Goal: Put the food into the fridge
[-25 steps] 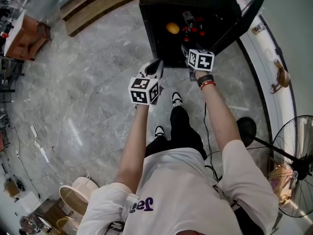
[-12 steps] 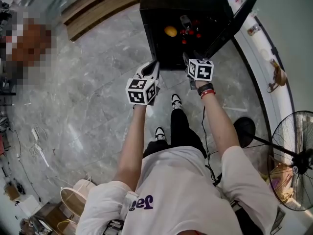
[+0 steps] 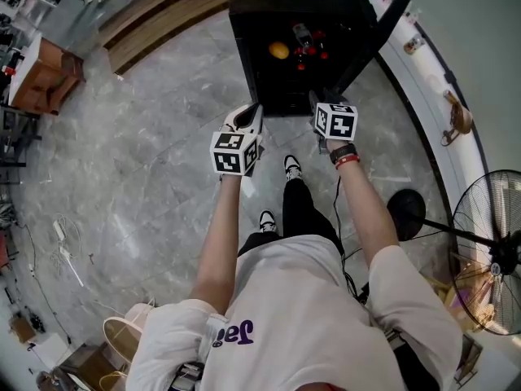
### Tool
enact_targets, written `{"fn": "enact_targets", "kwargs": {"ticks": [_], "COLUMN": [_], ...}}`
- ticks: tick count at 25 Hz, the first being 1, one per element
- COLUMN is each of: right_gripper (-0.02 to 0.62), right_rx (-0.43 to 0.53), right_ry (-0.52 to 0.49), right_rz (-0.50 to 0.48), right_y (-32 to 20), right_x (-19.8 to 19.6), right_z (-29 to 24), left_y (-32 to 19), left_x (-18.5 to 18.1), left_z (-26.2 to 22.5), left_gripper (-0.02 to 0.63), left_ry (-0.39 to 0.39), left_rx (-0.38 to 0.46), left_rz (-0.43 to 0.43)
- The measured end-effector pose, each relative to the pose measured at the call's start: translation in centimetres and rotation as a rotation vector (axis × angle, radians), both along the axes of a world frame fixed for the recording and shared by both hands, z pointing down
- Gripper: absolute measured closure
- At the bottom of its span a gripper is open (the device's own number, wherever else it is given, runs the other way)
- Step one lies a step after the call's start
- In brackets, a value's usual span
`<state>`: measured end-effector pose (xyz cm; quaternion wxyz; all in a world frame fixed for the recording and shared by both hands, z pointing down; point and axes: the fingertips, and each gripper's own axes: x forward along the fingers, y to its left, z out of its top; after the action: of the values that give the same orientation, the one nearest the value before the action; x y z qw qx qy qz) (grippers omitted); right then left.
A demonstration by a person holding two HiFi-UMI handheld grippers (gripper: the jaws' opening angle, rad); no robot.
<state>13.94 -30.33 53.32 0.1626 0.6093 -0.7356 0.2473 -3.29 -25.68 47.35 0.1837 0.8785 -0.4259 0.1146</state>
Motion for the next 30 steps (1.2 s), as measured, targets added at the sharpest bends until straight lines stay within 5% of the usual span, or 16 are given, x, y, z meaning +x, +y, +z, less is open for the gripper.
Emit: {"fn": "enact_targets", "kwargs": {"ticks": [8,30], "right_gripper": [0.471,0.551], "right_rx": [0.038,0.243], "right_ry": [-0.018,-0.035], "right_rz": [0.002,0.045], "right_y": [3.1,10.3], "right_x": [-0.6,-0.2], "right_z": [-2.8,-12.4], "left_y": [1.5,5.7], "left_x": [-1.7,-1.6], "left_z": [-1.4,-8.4], "left_gripper": [0.588,0.588], "left_ry": [0.049,0.027], "left_rx": [-0.007,0.153], "left_rz": [-0.04,-0.02]}}
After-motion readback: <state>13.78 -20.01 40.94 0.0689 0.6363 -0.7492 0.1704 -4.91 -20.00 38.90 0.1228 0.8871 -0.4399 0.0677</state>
